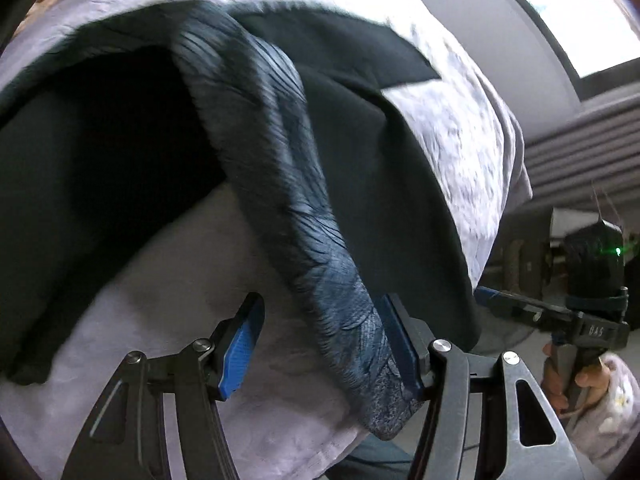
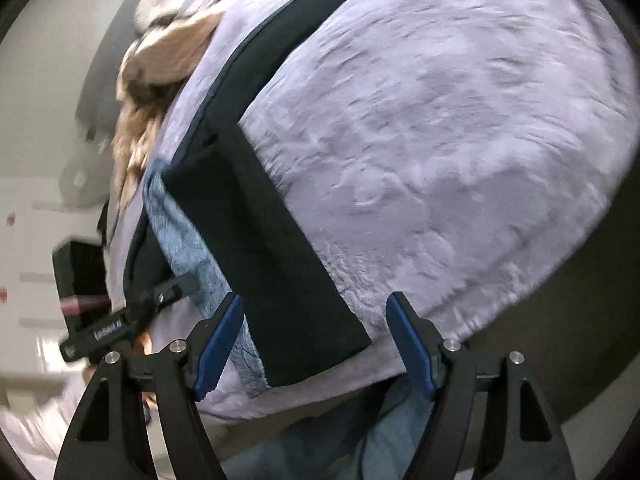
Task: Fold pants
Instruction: 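Carry the waistband over the legs toward the hems with both grippers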
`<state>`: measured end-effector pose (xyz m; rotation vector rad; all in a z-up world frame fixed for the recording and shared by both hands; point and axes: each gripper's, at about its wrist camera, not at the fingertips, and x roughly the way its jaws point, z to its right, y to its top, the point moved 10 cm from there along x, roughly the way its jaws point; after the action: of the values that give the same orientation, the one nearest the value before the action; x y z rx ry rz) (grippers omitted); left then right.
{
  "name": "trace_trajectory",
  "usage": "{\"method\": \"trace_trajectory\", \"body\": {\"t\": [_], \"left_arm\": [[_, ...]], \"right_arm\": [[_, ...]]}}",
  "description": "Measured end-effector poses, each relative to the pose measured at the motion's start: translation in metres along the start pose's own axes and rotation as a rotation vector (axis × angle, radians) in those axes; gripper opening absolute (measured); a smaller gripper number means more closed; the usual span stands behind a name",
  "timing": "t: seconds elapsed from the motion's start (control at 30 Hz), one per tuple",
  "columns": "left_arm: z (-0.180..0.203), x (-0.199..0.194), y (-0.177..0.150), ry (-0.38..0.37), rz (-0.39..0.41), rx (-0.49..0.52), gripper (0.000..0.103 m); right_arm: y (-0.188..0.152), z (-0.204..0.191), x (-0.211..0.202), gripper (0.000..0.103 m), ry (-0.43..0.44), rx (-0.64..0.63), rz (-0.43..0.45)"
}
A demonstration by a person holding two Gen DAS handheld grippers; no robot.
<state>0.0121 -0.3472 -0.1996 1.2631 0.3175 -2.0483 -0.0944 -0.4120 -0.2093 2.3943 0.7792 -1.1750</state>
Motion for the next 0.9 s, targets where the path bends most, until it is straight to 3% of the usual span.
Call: {"method": "trace_trajectory", "body": {"t": [0.03,0.1,0.13,0.17,0.23,0.4,0.53,0.6,0.63,0.67,0.73,0.9], "left_arm": [[0.002,0.003,0.001,-0.009,-0.014,0.005,0.062],[0.01,0.011,0.0,-0.041,-0.042,0.003,0.062],[0.015,0.01,-0.005,-0.056,-0.051,0.005,0.061],[0.022,0.009,-0.004,-0.08,-0.056,0.007,0.057],[0.037,0.0,0.004,-0.145,-0.056,0.007,0.049],[0.063,-0.024,0.046,-0.198,0.001,0.0,0.049],[0.081,-0.043,0.118,-0.207,0.097,-0.001,0.05],[0.08,-0.046,0.156,-0.167,0.144,0.004,0.05],[0.078,-0.047,0.168,-0.145,0.159,0.004,0.058],[0.074,-0.045,0.192,-0.106,0.189,-0.004,0.073],[0.067,-0.044,0.229,-0.06,0.237,-0.034,0.082],[0.045,-0.029,0.289,0.035,0.28,-0.109,0.082]], "right_arm": [[-0.001,-0.008,0.015,0.075,0.018,-0.02,-0.043],[-0.009,-0.008,0.03,0.052,0.026,-0.046,-0.133],[-0.013,-0.007,0.033,0.032,0.022,-0.062,-0.167],[-0.014,-0.011,0.034,0.025,0.067,-0.061,-0.199],[-0.009,-0.022,0.025,0.021,0.186,-0.024,-0.205],[0.039,-0.044,-0.01,0.019,0.435,0.098,-0.167],[0.104,-0.056,-0.029,0.019,0.603,0.203,-0.101],[0.146,-0.062,-0.038,0.019,0.687,0.246,-0.06],[0.165,-0.065,-0.041,0.019,0.717,0.267,-0.045],[0.19,-0.064,-0.041,0.019,0.747,0.297,-0.027],[0.223,-0.06,-0.039,0.019,0.758,0.339,-0.003],[0.299,-0.024,-0.029,0.022,0.697,0.46,0.091]]}}
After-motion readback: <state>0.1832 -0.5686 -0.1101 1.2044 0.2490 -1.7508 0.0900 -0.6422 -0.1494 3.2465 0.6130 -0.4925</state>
